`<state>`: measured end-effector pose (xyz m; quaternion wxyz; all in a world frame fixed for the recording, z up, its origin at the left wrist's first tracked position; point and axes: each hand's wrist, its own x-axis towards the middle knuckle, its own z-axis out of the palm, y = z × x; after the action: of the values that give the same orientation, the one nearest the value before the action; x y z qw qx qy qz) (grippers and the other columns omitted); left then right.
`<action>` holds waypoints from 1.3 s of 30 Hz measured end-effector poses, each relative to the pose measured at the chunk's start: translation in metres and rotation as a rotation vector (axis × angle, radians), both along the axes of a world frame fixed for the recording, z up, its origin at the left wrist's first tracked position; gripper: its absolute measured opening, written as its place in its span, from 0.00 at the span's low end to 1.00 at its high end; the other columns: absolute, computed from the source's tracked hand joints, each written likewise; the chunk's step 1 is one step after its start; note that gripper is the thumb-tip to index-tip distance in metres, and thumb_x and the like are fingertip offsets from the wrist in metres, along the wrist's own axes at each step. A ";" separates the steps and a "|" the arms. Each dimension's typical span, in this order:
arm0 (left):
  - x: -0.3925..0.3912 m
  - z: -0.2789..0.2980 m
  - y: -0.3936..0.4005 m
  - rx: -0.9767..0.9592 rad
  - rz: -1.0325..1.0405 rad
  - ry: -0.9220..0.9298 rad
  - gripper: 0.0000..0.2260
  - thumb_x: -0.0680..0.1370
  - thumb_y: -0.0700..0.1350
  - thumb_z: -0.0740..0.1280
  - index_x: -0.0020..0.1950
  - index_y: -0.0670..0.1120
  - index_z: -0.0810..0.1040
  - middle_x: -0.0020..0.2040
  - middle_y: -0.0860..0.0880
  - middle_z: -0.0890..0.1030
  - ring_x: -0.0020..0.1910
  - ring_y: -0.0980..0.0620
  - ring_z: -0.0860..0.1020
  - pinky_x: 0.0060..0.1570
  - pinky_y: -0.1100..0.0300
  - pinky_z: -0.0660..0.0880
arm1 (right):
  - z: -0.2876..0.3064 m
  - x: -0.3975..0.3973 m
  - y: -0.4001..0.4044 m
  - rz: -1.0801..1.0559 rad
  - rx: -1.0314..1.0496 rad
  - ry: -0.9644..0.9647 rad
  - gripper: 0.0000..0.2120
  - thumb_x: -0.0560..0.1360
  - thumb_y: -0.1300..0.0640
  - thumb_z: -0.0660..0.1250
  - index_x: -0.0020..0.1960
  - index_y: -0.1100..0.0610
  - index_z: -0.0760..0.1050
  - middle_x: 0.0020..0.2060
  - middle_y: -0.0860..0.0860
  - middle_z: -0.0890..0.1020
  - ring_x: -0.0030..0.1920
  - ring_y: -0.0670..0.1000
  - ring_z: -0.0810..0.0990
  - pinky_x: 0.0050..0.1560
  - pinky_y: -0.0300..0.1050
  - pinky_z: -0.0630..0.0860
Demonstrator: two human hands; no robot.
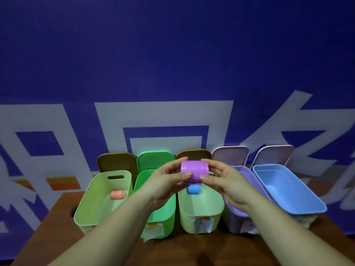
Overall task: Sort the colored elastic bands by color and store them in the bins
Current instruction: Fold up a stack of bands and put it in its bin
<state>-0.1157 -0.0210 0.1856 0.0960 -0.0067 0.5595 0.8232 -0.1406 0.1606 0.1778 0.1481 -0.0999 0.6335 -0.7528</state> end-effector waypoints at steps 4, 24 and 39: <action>-0.015 -0.003 0.020 0.011 -0.036 0.023 0.21 0.68 0.32 0.69 0.59 0.46 0.77 0.53 0.44 0.81 0.50 0.47 0.81 0.51 0.56 0.79 | 0.001 -0.006 0.022 -0.040 0.010 0.022 0.27 0.65 0.66 0.72 0.63 0.57 0.73 0.56 0.56 0.81 0.52 0.49 0.82 0.46 0.37 0.78; -0.119 -0.069 0.200 -0.045 0.093 -0.097 0.18 0.77 0.34 0.65 0.65 0.47 0.72 0.49 0.50 0.81 0.44 0.53 0.80 0.48 0.63 0.76 | -0.060 -0.115 0.181 -0.124 0.207 0.059 0.22 0.72 0.62 0.72 0.65 0.59 0.74 0.58 0.54 0.80 0.60 0.53 0.78 0.63 0.47 0.74; -0.234 -0.214 0.241 -0.169 0.298 -0.385 0.16 0.77 0.29 0.57 0.64 0.34 0.71 0.58 0.33 0.78 0.51 0.42 0.79 0.48 0.57 0.77 | -0.216 -0.225 0.148 -0.374 0.374 -0.296 0.08 0.76 0.65 0.63 0.54 0.62 0.78 0.48 0.58 0.83 0.47 0.55 0.80 0.49 0.46 0.77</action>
<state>-0.3499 0.2198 -0.0286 0.0775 -0.2539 0.5904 0.7622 -0.3660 0.3082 -0.0381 0.1135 0.1584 0.7400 -0.6437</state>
